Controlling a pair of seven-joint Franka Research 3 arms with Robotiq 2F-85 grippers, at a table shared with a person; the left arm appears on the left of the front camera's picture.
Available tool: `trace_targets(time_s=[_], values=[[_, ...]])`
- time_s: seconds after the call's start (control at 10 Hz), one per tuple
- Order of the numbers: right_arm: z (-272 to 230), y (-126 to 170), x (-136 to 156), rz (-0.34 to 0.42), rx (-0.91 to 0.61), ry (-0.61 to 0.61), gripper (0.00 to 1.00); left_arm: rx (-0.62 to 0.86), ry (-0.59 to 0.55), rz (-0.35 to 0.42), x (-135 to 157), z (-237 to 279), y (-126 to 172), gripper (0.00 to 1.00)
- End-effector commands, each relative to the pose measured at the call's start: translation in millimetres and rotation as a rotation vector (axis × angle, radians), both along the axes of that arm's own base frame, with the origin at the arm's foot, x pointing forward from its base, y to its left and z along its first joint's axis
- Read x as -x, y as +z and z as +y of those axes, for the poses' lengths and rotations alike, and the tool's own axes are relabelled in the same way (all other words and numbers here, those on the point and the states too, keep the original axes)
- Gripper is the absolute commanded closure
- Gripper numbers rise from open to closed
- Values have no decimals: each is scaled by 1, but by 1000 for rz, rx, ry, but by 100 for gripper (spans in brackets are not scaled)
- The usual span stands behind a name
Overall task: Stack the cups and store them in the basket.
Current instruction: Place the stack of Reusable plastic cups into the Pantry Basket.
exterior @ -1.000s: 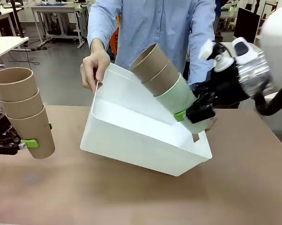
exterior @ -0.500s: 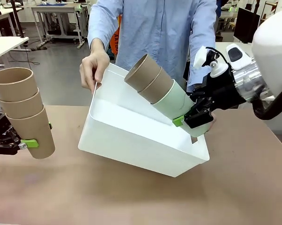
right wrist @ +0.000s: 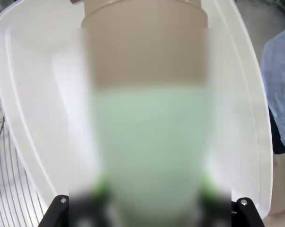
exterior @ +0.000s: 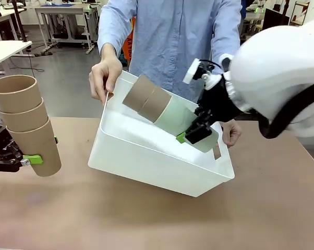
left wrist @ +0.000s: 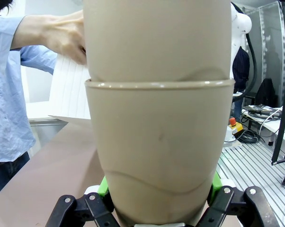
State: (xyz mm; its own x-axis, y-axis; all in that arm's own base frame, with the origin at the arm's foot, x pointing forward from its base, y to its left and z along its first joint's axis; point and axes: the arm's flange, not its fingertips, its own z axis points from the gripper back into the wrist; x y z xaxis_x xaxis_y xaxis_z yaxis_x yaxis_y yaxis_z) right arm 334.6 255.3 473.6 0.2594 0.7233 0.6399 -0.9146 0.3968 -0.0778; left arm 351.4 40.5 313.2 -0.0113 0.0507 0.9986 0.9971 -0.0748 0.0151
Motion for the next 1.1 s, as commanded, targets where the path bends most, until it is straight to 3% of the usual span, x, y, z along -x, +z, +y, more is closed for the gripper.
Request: trace_targets(time_s=[0.0, 0.5, 1.0], values=[[28, 1, -27, 50, 66, -19, 13, 10, -2, -13, 1, -1, 4, 16], [40, -45, -25, 146, 126, 95, 13, 10, -2, -13, 1, -1, 4, 16], [35, -78, -29, 173, 95, 188, 13, 10, -2, -13, 1, -1, 4, 16]])
